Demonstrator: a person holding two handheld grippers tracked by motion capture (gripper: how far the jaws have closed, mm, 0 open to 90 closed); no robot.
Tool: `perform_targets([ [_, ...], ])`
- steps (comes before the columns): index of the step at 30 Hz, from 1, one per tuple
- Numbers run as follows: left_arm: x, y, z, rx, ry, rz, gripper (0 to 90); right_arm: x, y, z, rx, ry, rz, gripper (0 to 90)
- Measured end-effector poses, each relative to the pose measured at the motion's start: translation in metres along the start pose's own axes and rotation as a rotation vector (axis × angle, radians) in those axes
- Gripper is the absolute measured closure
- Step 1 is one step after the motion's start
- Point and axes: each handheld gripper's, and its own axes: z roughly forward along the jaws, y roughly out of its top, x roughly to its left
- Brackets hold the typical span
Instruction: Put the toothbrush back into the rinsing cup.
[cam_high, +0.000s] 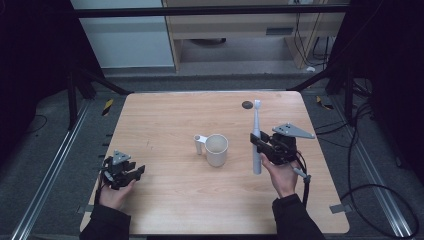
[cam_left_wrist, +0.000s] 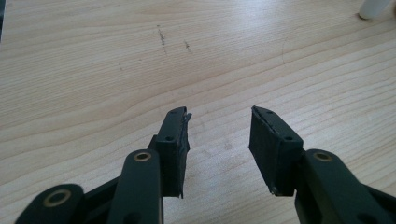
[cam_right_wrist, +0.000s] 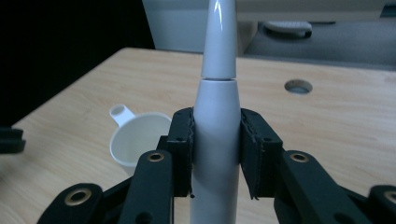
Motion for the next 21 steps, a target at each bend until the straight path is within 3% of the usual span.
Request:
perform_targets([
  [7, 0.000, 0.000, 0.000, -0.003, 0.003, -0.001, 55.2, 0.011, 0.015, 0.004, -0.102, 0.016, 0.018, 67.4],
  [21, 0.000, 0.000, 0.001, -0.005, 0.007, 0.003, 52.4, 0.025, 0.030, 0.020, -0.195, 0.029, 0.037, 67.4],
])
